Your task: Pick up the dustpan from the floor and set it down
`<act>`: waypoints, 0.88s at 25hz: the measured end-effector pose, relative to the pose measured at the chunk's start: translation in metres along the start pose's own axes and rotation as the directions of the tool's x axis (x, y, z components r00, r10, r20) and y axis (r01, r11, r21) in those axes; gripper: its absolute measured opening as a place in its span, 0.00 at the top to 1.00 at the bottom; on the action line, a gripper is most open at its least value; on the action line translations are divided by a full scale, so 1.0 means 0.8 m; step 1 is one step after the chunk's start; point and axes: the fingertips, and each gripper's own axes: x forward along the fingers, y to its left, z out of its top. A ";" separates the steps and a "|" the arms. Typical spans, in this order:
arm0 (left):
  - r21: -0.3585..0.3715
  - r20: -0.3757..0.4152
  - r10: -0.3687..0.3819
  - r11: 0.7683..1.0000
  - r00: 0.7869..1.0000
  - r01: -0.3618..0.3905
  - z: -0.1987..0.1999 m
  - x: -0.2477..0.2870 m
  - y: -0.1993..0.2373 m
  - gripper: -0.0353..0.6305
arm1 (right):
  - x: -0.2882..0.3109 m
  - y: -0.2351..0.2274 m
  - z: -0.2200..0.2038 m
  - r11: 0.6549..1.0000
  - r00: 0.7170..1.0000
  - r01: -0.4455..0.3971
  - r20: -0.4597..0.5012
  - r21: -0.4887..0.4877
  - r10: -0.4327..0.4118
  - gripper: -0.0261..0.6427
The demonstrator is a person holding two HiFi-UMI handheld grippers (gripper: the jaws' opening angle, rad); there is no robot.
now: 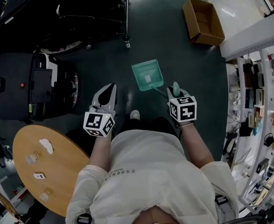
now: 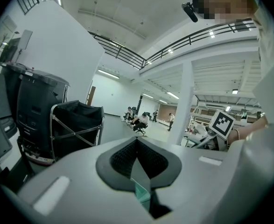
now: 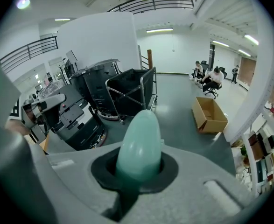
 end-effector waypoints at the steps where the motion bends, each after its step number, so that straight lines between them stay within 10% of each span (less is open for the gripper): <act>1: 0.001 -0.010 0.002 1.000 1.000 -0.002 -0.003 0.004 0.001 0.92 | 0.002 -0.004 0.004 1.000 1.000 0.002 0.007 0.005 -0.002 0.97; 22: -0.147 -0.105 0.140 0.977 0.985 -0.155 -0.097 0.221 0.087 0.92 | 0.292 -0.120 0.062 0.996 0.987 -0.047 -0.152 0.074 0.058 0.96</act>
